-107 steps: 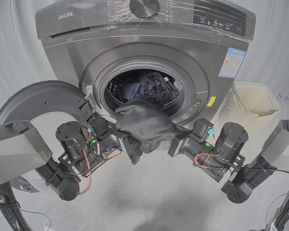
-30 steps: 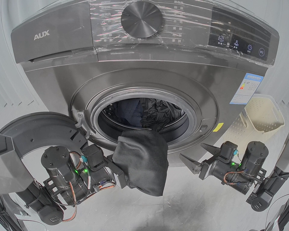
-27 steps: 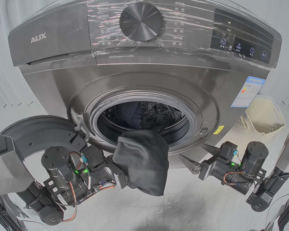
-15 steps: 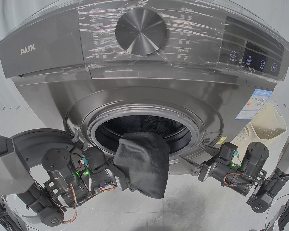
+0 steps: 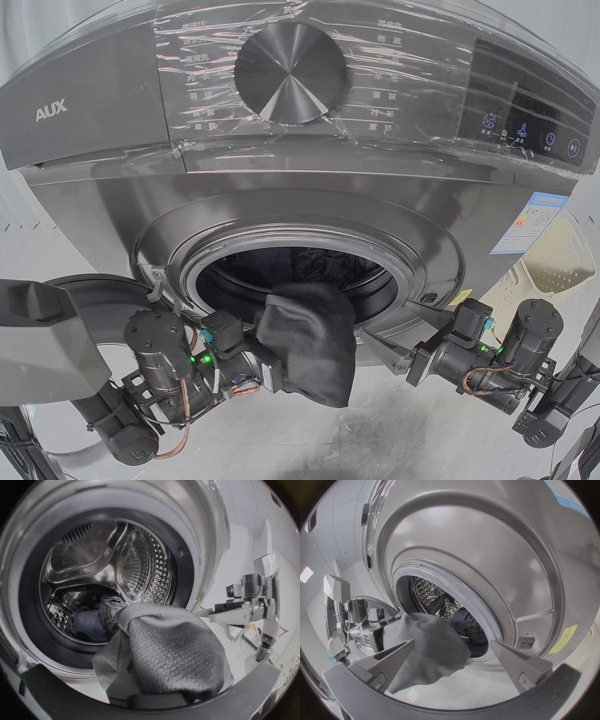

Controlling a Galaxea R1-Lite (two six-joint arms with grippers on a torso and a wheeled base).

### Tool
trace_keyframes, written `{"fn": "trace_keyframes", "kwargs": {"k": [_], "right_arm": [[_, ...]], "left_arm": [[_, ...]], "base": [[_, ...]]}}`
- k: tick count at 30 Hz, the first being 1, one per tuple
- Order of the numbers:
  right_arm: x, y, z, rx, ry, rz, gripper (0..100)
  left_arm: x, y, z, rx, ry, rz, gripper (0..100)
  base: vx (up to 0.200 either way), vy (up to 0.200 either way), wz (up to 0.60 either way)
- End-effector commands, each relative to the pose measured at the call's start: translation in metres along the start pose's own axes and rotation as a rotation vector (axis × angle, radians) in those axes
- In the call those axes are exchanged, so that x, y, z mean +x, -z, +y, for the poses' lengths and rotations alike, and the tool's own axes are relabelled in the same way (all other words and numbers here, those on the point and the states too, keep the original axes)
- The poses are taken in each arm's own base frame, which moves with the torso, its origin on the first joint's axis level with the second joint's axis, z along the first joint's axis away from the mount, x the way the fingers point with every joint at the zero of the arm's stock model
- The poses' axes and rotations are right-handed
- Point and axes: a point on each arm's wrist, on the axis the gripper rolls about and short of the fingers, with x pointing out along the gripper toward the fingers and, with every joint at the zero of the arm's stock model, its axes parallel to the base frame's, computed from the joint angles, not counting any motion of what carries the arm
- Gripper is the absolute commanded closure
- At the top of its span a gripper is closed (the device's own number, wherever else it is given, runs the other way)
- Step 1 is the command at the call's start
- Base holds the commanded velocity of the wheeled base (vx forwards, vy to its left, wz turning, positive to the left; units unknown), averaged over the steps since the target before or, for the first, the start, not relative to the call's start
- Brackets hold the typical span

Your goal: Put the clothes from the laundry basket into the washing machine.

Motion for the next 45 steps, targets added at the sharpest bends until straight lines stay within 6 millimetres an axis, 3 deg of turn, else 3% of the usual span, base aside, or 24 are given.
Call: {"fn": "trace_keyframes", "kwargs": {"k": [1, 5, 13, 21, 31, 45], "right_arm": [[-0.002, -0.003, 0.002, -0.002, -0.008, -0.013, 0], [-0.003, -0.004, 0.004, -0.002, -0.017, -0.016, 0], [-0.006, -0.010, 0.006, -0.002, -0.025, -0.038, 0], [-0.005, -0.009, 0.008, -0.002, -0.032, -0.036, 0], [-0.005, -0.008, 0.010, 0.000, -0.039, -0.030, 0], [-0.006, -0.006, 0.010, -0.001, -0.039, -0.021, 0]], "left_arm": [[0.035, 0.021, 0.010, -0.012, -0.052, 0.017, 100], [0.060, 0.009, 0.020, -0.012, -0.074, -0.080, 100], [0.105, 0.009, 0.043, -0.005, -0.115, -0.182, 100], [0.122, 0.013, 0.047, -0.022, -0.119, -0.179, 100], [0.155, -0.011, 0.060, -0.062, -0.190, -0.219, 100], [0.185, -0.013, 0.075, -0.075, -0.224, -0.254, 100]], "base": [[0.000, 0.000, 0.00], [0.000, 0.000, 0.00], [0.000, 0.000, 0.00], [0.000, 0.000, 0.00], [0.000, 0.000, 0.00], [0.000, 0.000, 0.00]]}}
